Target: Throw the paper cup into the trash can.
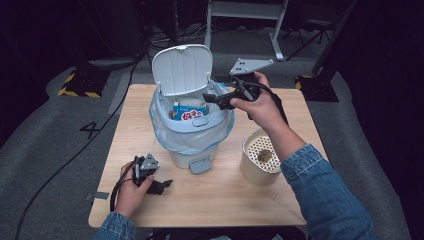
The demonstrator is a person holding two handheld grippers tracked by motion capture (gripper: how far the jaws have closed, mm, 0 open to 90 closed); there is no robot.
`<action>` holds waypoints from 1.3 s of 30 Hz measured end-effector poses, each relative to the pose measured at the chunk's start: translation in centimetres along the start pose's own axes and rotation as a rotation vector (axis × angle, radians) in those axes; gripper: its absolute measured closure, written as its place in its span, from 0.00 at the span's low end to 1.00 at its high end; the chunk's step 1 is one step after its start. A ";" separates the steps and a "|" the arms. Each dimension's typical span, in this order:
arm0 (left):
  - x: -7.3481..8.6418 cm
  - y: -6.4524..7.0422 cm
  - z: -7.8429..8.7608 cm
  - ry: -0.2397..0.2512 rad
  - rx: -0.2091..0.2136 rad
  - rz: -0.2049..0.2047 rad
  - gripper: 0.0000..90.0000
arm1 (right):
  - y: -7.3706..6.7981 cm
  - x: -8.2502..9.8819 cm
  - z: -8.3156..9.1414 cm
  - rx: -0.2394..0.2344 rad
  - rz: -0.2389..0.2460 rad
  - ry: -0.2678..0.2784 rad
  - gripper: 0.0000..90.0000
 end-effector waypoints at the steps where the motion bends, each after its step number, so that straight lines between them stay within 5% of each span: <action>1: 0.0 0.0 0.0 0.000 0.000 0.000 0.10 | 0.1 0.1 0.5 0.013 -0.002 -0.009 0.23; 15: 0.3 -0.5 0.4 -0.001 -0.008 0.007 0.10 | 1.2 2.3 8.8 0.079 -0.022 -0.076 0.28; 23: 0.4 -0.6 0.4 -0.001 -0.007 0.008 0.10 | 1.5 5.1 13.2 0.127 -0.100 -0.116 0.31; 39: 0.4 -0.6 0.4 -0.001 -0.007 0.008 0.10 | 1.5 11.7 19.3 0.184 -0.135 -0.185 0.33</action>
Point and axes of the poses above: each handheld gripper's, and its own axes: z roughly backward along the jaws, x roughly out of its underside, y roughly to its right, the point moved 8 cm from there along -z, roughly forward along the jaws, and after that the axes turned 11 degrees about z, right-handed, at the moved point
